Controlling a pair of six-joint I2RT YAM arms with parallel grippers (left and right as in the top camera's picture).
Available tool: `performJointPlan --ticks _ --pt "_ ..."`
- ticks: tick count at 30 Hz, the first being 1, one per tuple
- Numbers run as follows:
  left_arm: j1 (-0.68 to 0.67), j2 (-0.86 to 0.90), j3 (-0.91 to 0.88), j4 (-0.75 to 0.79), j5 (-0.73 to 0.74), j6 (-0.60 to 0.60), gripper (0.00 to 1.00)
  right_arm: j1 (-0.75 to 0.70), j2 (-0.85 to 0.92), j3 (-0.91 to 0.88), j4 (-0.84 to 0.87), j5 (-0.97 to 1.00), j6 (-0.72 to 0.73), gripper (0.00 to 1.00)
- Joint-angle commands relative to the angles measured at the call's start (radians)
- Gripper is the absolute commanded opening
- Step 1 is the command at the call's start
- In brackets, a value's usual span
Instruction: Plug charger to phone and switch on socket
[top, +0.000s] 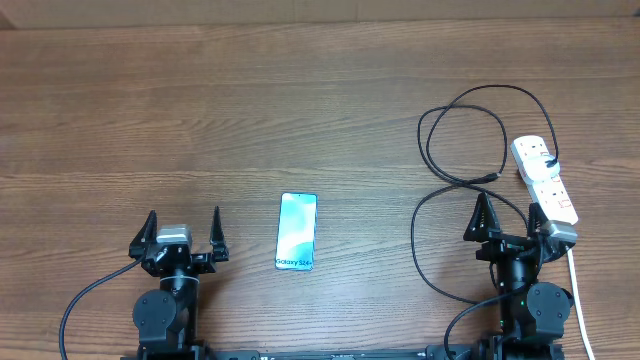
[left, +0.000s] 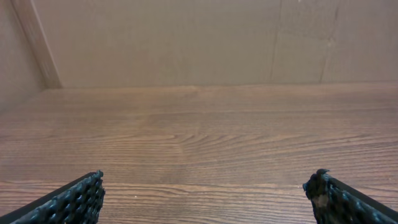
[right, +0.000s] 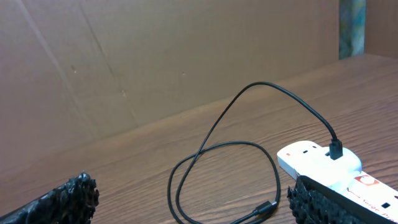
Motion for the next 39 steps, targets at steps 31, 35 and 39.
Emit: performJointPlan --ticks 31,35,39 --pt "0.007 -0.008 -0.004 0.003 -0.01 0.03 0.99 0.003 -0.008 -0.01 0.006 -0.005 -0.005 1.0" --pt "0.007 -0.008 -0.004 0.003 -0.007 0.031 0.99 0.003 -0.008 -0.01 0.006 -0.005 -0.005 1.0" --pt "0.007 -0.008 -0.004 0.013 -0.003 0.03 1.0 0.003 -0.008 -0.01 0.006 -0.005 -0.005 1.0"
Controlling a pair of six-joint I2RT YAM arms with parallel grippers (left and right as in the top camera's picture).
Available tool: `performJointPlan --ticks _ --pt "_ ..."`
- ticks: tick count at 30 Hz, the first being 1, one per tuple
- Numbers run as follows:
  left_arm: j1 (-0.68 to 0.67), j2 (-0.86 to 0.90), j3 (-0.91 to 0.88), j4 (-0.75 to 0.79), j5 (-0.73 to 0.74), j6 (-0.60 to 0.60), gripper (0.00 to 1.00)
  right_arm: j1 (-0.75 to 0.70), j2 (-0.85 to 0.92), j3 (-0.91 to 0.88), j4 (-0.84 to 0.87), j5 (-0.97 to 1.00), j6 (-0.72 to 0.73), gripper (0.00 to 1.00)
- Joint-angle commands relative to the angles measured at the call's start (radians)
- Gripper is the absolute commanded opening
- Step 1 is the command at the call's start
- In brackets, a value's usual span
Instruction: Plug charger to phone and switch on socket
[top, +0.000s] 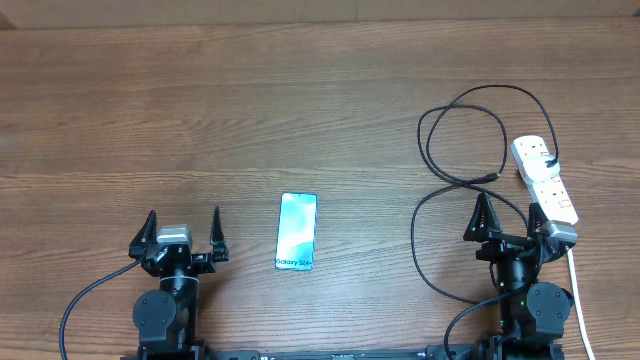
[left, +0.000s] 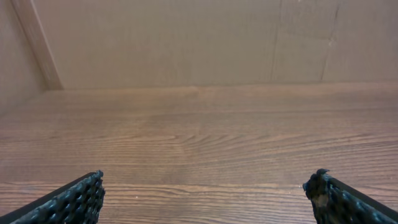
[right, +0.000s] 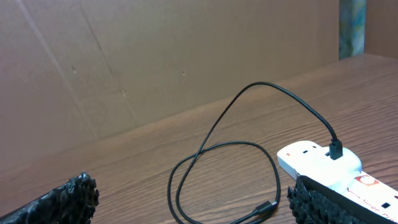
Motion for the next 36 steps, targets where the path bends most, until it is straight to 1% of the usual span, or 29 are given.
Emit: performJointPlan --ticks 1,7,9,14,20,24,30,33,36 --pt "0.007 -0.008 -0.004 0.02 -0.001 0.021 0.99 0.003 -0.008 -0.01 0.006 -0.005 -0.004 1.0" --pt "0.005 -0.008 -0.003 0.037 0.18 -0.022 1.0 0.003 -0.008 -0.01 0.006 -0.005 -0.004 1.0" --pt "0.005 -0.008 0.002 0.035 0.192 -0.07 1.0 0.003 -0.008 -0.01 0.006 -0.005 -0.004 1.0" --pt "0.005 -0.006 0.045 0.024 0.193 -0.144 1.0 0.003 -0.008 -0.01 0.006 -0.005 -0.004 1.0" --pt "0.005 0.052 0.15 -0.051 0.2 -0.153 1.0 0.003 -0.008 -0.01 0.006 -0.005 -0.004 1.0" --pt "0.005 0.163 0.237 -0.071 0.212 -0.154 0.99 0.003 -0.008 -0.01 0.006 -0.005 -0.004 1.0" --pt "0.005 0.423 0.406 -0.096 0.33 -0.154 1.0 0.003 -0.008 -0.01 0.006 -0.005 -0.004 1.0" --pt "0.005 0.571 0.524 -0.155 0.394 -0.153 1.0 0.003 -0.008 -0.01 0.006 -0.005 -0.004 1.0" --pt "-0.008 0.734 0.69 -0.275 0.414 -0.148 1.0 0.003 -0.008 -0.01 0.006 -0.005 -0.004 1.0"
